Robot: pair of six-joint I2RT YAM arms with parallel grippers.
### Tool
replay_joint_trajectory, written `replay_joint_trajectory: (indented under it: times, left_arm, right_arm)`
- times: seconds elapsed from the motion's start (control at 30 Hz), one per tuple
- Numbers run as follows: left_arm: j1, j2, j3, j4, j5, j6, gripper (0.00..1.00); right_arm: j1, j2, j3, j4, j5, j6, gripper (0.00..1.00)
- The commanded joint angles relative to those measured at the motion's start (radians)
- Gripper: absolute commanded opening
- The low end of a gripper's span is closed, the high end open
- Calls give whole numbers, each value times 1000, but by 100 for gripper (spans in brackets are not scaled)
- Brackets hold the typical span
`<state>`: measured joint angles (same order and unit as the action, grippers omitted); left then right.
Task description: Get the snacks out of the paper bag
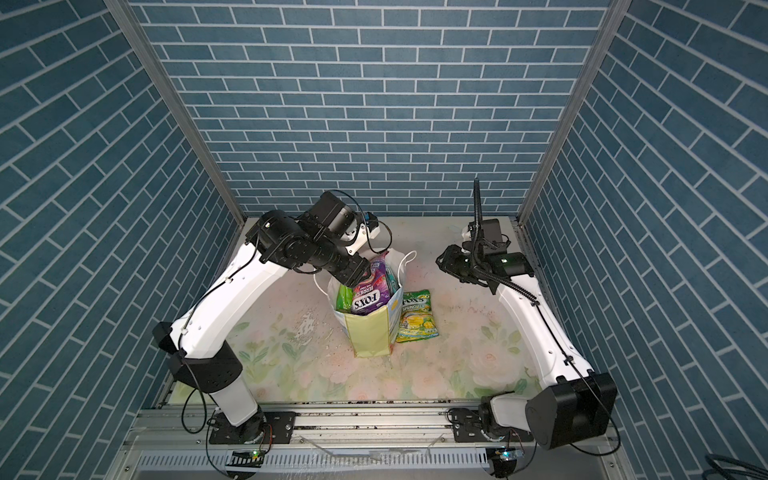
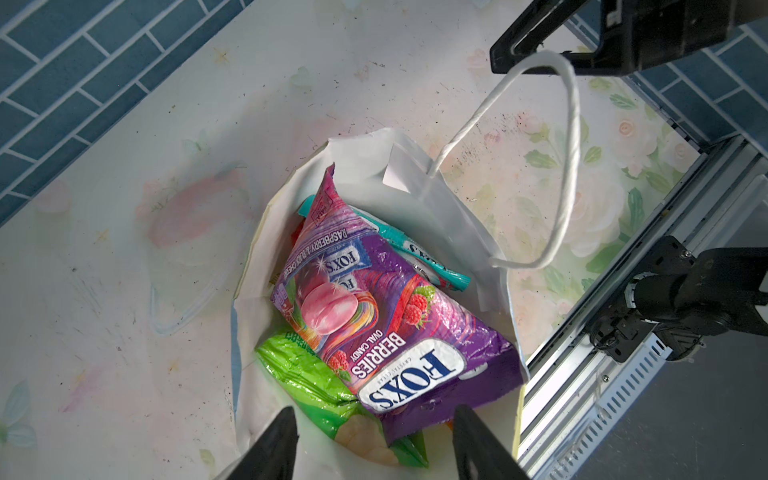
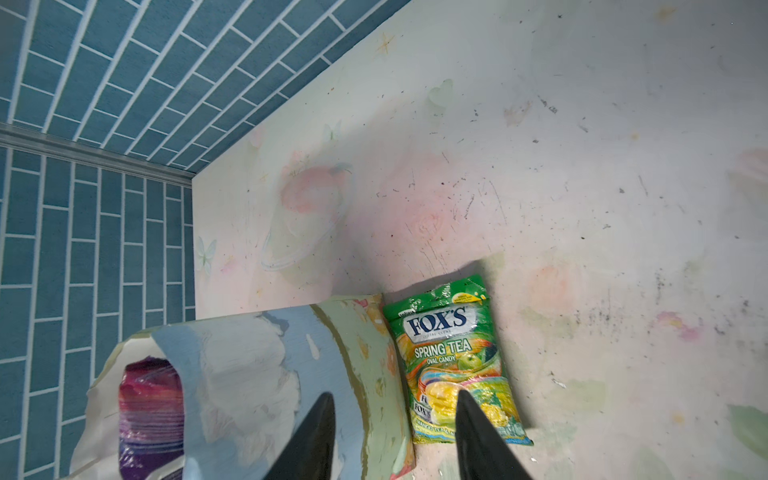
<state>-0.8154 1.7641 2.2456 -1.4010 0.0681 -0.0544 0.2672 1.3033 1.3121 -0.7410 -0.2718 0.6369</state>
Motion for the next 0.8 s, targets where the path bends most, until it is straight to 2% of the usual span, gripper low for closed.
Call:
replay_joint_trajectory:
  times: [0.0, 0.4, 0.77]
  left_arm:
    - [-16, 40, 54, -39, -37, -28, 62]
    - [-27, 229, 242, -97, -111, -88, 64]
    - [-50, 330, 308, -114, -205, -118, 61]
  right_arm:
    - [-2, -14, 37, -124, 79, -73, 47]
    - [-3, -35, 6, -144, 97, -119, 47]
    - [-8, -17, 21, -173, 103, -191, 47]
